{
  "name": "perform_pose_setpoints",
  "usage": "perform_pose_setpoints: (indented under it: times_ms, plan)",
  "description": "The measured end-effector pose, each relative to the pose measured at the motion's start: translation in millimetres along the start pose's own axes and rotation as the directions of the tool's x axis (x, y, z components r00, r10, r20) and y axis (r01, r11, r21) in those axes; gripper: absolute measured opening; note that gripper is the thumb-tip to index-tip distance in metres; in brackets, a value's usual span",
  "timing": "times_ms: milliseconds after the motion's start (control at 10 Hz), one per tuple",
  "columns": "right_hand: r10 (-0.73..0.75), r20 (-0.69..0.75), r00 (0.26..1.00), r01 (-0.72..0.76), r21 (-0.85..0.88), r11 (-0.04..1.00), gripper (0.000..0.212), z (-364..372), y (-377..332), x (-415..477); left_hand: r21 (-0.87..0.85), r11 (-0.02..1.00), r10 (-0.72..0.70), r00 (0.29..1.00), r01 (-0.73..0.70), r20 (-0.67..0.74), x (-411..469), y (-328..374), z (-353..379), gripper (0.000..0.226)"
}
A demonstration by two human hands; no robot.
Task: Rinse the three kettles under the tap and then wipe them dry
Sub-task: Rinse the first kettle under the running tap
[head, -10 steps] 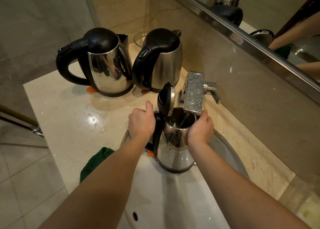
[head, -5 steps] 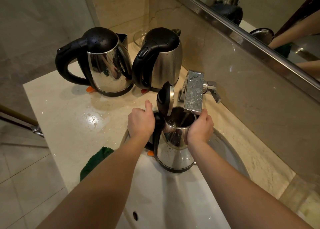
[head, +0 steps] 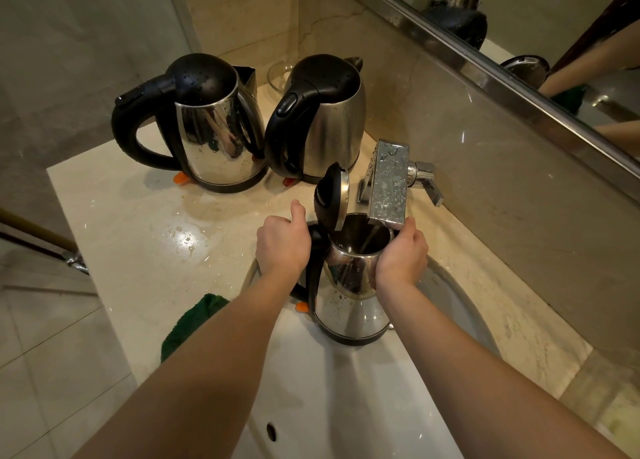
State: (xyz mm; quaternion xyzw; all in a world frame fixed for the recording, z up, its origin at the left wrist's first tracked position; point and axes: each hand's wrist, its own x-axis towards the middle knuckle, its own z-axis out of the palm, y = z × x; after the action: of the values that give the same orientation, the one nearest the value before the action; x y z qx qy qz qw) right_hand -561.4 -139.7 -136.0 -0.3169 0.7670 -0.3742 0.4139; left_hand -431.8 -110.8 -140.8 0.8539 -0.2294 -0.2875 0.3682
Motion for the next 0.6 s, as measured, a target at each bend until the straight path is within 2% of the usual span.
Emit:
perform_pose_setpoints:
  times_ms: [600]
  plan:
    - [0.0,-0.005,1.0,0.0,0.0,1.0,0.041,0.4,3.2,2.4,0.004,1.0,0.011,1.0,-0.011,0.0,-0.5,0.1,0.0,0.062]
